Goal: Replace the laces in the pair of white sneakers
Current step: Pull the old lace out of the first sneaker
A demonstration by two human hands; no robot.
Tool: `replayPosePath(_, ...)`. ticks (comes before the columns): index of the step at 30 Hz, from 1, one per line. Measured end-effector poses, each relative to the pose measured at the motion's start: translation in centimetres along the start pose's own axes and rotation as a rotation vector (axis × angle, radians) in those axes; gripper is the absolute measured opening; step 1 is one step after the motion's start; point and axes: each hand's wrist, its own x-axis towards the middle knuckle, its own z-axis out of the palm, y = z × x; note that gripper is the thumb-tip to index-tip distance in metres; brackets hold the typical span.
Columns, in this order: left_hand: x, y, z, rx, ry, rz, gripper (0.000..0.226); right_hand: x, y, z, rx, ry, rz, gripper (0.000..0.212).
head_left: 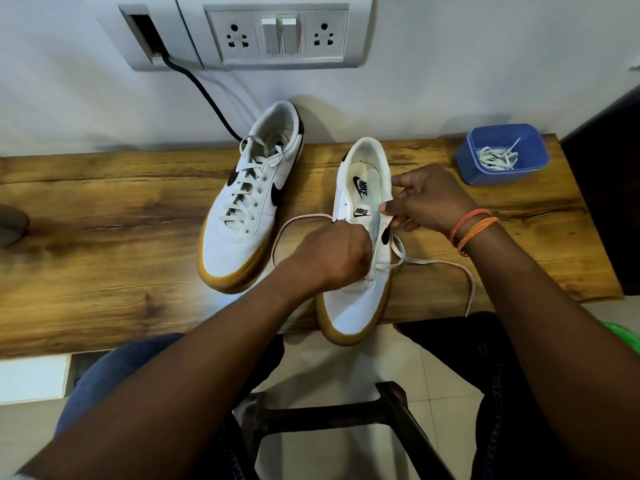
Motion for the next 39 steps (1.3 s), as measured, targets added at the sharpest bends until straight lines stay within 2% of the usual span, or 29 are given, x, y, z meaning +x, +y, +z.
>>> replayPosePath(5, 0.1, -0.7, -1.8, -0.127, -0.053, -0.041, 0.01, -0.1, 0.1, -0.3, -0.003, -0.014, -0.001, 0.036)
replayPosePath(7, -0.1, -1.8, -3.7, -0.179, -0.069, -0.108, 0.014, -0.1, 0.0, -0.4, 0.002, -0.018, -0.002, 0.036)
replayPosePath(12, -0.8, -4.8, -5.5, -0.093, -0.092, -0.258, 0.01, -0.2, 0.1, -0.2, -0.006, -0.021, -0.011, 0.033)
replayPosePath(14, -0.8, -4.3, -5.1, -0.124, -0.091, -0.228, 0.012, -0.1, 0.2, -0.2, -0.003, -0.02, -0.007, 0.032)
replayPosePath(18, 0.0, -1.8, -4.0, -0.177, 0.026, -0.08, 0.035, 0.0, 0.2, -0.2, -0.021, -0.018, -0.014, 0.033)
replayPosePath(20, 0.1, -0.7, -2.9, -0.103, 0.022, 0.02, 0.034, 0.1, 0.3, -0.1, -0.018, -0.015, -0.011, 0.032)
replayPosePath(23, 0.3, -0.1, -0.7, 0.046, 0.005, 0.031, 0.035, 0.1, 0.3, -0.1, -0.014, -0.02, -0.01, 0.032)
replayPosePath(27, 0.7, -0.2, 0.2, 0.028, -0.014, 0.011, 0.018, 0.1, 0.3, -0.1, -0.008, -0.024, -0.011, 0.034)
replayPosePath(30, 0.4, -0.6, -1.2, -0.098, -0.042, 0.013, 0.004, 0.0, 0.3, -0.3, 0.001, -0.038, -0.018, 0.035)
replayPosePath(32, 0.2, -1.3, -2.9, -0.181, 0.0, -0.006, 0.006, 0.0, 0.3, -0.5, 0.002, -0.041, -0.021, 0.034)
replayPosePath(35, 0.0, -2.7, -5.2, -0.242, 0.172, -0.132, 0.012, 0.0, 0.3, -0.3, -0.003, -0.037, -0.023, 0.031)
replayPosePath(38, 0.1, -3.5, -4.7, -0.123, 0.287, -0.155, 0.01, 0.0, 0.3, -0.2, -0.003, -0.035, -0.025, 0.032)
replayPosePath(39, 0.1, -3.4, -4.2, -0.088, 0.295, -0.138, 0.019, 0.0, 0.3, -0.3, -0.001, -0.035, -0.025, 0.032)
